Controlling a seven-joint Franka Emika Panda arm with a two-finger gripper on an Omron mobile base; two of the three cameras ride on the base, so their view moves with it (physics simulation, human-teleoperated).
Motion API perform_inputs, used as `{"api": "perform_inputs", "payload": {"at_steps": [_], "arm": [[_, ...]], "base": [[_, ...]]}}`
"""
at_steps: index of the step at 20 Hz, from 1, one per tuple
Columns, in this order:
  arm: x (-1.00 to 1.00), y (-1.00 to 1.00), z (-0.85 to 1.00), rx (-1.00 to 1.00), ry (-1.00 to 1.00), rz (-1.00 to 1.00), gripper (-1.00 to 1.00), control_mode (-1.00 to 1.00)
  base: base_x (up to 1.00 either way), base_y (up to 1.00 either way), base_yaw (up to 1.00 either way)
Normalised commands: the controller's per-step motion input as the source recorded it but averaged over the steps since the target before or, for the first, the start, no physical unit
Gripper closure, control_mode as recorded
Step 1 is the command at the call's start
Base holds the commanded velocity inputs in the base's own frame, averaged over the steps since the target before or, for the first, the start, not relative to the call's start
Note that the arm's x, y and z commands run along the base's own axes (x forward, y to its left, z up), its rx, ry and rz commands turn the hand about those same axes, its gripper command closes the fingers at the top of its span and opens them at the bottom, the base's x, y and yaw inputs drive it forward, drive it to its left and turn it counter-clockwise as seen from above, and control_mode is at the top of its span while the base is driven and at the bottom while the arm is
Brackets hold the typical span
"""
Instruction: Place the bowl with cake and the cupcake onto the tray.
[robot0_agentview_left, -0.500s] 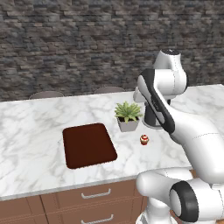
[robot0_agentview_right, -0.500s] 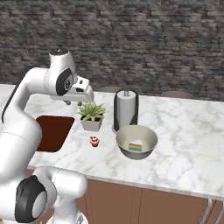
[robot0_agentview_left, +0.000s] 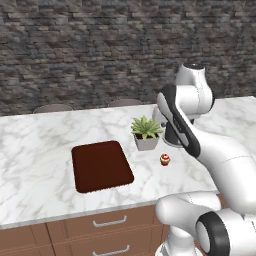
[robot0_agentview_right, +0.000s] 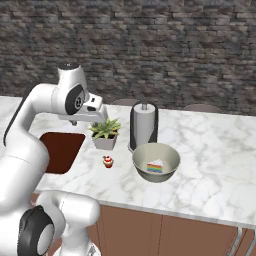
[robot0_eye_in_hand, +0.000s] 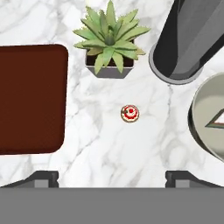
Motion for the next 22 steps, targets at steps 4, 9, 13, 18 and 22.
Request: {"api": "perform_inputs", "payload": {"at_steps": [4,9,13,18,22], "arm": [[-0.01,0.00,-0.46,0.00,0.00,0.00,-1.00,-1.00],[0.00,0.00,-0.49,0.00,0.00,0.00,-1.00,-1.00],[0.00,0.00,-0.51,0.00,0.00,0.00,-1.00,-1.00],[0.00,0.00,-0.41,0.00,0.00,0.00,-1.00,-1.00],[0.01,-0.01,-0.36,0.00,0.00,0.00,-1.00,-1.00]], "base": [[0.00,0.00,0.00],[0.00,0.00,0.00],[0.00,0.00,0.00],[0.00,0.00,0.00],[0.00,0.00,0.00]]}}
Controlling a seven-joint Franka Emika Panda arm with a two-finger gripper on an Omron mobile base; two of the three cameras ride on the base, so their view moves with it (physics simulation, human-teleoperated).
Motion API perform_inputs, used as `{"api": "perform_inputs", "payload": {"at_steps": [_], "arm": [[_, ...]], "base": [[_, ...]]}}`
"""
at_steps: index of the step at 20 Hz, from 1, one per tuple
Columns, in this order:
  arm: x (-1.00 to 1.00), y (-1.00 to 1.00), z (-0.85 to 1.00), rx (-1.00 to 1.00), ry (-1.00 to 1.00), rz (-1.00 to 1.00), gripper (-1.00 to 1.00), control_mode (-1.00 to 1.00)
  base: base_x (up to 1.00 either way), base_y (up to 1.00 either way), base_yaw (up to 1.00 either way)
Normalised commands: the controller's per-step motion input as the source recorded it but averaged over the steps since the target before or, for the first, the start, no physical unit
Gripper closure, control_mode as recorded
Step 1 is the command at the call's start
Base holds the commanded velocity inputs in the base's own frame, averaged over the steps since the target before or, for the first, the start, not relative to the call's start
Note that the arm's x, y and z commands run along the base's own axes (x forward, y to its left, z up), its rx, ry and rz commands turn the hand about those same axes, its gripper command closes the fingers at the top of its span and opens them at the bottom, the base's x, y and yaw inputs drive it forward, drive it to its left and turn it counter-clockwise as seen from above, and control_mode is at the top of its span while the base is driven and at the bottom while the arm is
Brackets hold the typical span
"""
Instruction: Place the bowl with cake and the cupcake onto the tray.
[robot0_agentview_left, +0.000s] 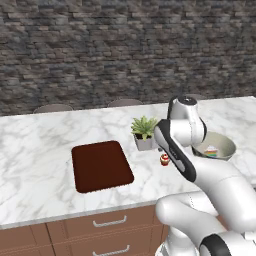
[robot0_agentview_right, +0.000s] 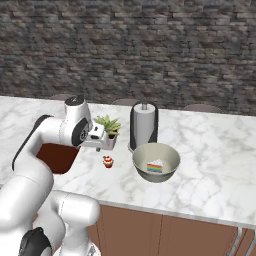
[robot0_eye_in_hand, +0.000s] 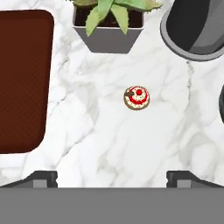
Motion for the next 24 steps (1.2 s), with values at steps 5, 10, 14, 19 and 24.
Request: {"api": "perform_inputs", "payload": {"at_steps": [5,10,14,19,24], "arm": [[0.04,-0.05,-0.37,-0.01,0.00,0.00,-1.00,-1.00],[0.21,-0.07,-0.37,-0.03,0.00,0.00,-1.00,-1.00],[0.26,-0.12,-0.31,-0.01,0.00,0.00,-1.00,-1.00],[0.20,-0.16,-0.20,0.00,0.00,0.00,-1.00,-1.00],[0.16,-0.14,-0.18,0.00,0.00,0.00,-1.00,-1.00]], "base": [[0.00,0.00,0.00],[0.00,0.00,0.00],[0.00,0.00,0.00],[0.00,0.00,0.00],[0.00,0.00,0.00]]}}
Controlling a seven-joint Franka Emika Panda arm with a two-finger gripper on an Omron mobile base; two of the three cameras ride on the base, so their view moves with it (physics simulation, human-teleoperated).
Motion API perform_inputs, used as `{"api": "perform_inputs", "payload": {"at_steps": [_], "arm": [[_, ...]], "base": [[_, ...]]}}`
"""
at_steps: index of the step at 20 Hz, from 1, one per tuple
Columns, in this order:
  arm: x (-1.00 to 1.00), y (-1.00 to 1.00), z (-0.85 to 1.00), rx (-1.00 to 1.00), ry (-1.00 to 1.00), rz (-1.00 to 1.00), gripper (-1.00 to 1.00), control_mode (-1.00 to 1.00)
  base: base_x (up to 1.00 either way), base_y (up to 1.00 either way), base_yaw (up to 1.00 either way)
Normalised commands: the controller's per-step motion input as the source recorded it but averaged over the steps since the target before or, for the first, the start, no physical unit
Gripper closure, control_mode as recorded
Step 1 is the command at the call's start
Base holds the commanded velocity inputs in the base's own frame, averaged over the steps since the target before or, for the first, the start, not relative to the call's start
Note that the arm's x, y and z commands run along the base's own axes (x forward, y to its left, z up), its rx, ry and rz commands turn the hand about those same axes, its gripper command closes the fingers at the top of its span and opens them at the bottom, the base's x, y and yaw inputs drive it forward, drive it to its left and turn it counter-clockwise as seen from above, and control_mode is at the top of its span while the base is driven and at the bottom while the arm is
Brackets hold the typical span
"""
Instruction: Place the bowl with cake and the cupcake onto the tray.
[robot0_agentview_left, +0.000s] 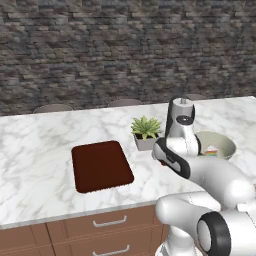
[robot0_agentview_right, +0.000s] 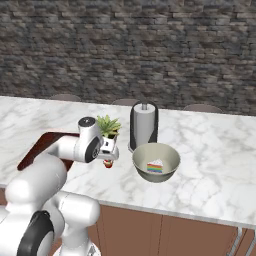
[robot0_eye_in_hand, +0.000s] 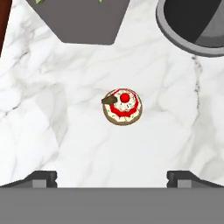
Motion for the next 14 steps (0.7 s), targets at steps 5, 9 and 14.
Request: {"api": "perform_inputs", "payload": {"at_steps": [5,9,14], "arm": [[0.14,-0.06,-0.26,0.00,0.00,0.00,-1.00,-1.00],[0.16,-0.04,-0.24,0.00,0.00,0.00,-1.00,-1.00],[0.16,-0.06,-0.17,0.00,0.00,0.00,-1.00,-1.00]], "base": [[0.00,0.00,0.00],[0.00,0.00,0.00],[0.00,0.00,0.00]]}}
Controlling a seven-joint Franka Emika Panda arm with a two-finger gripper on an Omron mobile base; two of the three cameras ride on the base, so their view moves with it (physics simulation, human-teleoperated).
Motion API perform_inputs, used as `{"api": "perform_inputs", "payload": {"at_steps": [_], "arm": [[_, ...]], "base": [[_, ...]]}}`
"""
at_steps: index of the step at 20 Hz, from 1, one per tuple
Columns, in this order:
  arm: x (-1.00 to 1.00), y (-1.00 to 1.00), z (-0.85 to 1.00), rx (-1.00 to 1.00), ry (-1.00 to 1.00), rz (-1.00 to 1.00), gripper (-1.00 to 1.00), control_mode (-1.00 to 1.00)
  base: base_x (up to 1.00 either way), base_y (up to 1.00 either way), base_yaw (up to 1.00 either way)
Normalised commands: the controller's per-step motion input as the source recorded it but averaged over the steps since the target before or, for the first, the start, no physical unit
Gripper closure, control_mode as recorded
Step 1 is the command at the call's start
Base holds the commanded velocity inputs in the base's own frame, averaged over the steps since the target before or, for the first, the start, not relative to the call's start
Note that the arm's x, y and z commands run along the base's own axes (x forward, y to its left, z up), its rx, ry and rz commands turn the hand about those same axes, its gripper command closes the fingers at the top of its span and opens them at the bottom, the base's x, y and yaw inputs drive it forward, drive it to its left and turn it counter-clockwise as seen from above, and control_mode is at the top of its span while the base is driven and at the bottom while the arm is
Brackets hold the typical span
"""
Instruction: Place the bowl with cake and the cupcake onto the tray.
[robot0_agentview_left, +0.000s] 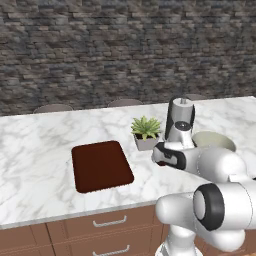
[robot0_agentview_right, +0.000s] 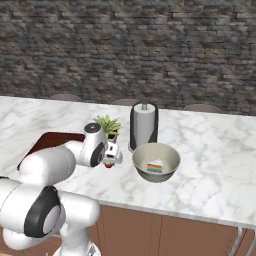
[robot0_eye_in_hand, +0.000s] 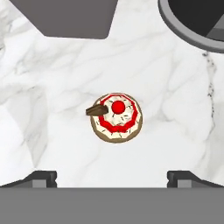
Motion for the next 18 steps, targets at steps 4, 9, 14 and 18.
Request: {"api": "perform_inputs", "payload": {"at_steps": [4,9,14,18], "arm": [[0.16,-0.07,-0.12,0.00,0.00,0.00,-1.00,-1.00],[0.13,-0.02,-0.11,0.00,0.00,0.00,-1.00,-1.00],[0.10,0.00,-0.08,0.00,0.00,0.00,-1.00,-1.00],[0.14,0.00,-0.09,0.00,0.00,0.00,-1.00,-1.00]], "base": [[0.00,0.00,0.00],[0.00,0.00,0.00],[0.00,0.00,0.00],[0.00,0.00,0.00]]}}
